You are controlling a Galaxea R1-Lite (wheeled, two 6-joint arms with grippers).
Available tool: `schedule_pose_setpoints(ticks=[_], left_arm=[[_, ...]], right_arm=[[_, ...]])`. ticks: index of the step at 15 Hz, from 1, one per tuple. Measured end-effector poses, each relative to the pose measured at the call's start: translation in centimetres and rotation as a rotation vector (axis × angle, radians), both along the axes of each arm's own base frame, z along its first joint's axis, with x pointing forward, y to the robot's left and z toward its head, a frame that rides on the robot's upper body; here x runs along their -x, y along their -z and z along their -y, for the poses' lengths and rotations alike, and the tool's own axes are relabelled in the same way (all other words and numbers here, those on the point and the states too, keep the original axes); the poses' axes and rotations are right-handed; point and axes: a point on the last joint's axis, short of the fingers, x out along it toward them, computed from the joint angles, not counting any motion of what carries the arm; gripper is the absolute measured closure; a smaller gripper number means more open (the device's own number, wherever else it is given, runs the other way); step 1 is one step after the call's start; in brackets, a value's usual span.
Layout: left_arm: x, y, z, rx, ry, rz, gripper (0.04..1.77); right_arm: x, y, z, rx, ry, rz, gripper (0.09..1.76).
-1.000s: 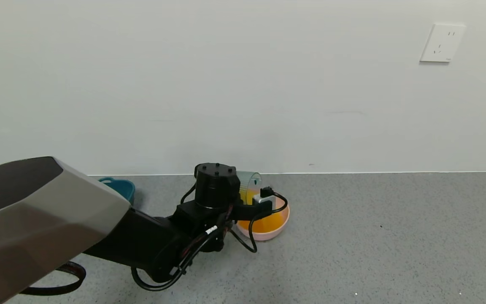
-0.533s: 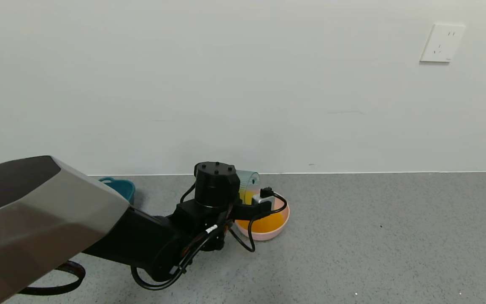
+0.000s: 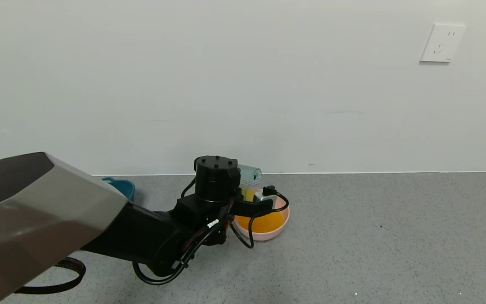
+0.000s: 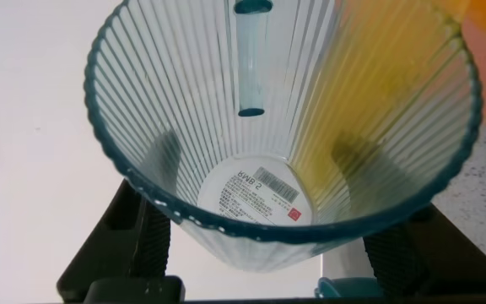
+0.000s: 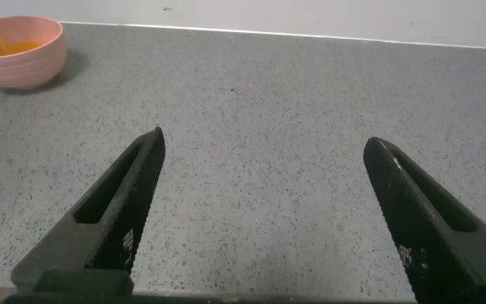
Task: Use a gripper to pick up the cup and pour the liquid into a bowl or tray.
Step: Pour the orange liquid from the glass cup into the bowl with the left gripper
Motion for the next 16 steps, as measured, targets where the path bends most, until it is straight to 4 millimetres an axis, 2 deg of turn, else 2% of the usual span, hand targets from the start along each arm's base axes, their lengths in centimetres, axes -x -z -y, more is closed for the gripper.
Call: schedule_pose_setpoints(ticks=[10,16], left_arm=[[0.6,-1.1,1.1,-0.072,0.026,0.038,0.53],[2.0,-1.2,2.0,-0.115,0.030,0.021,0.53]], right_arm=[[0.0,0.0,0.0,0.000,0.000,0.000,0.14],[0.0,0.0,0.0,0.000,0.000,0.000,0.14]])
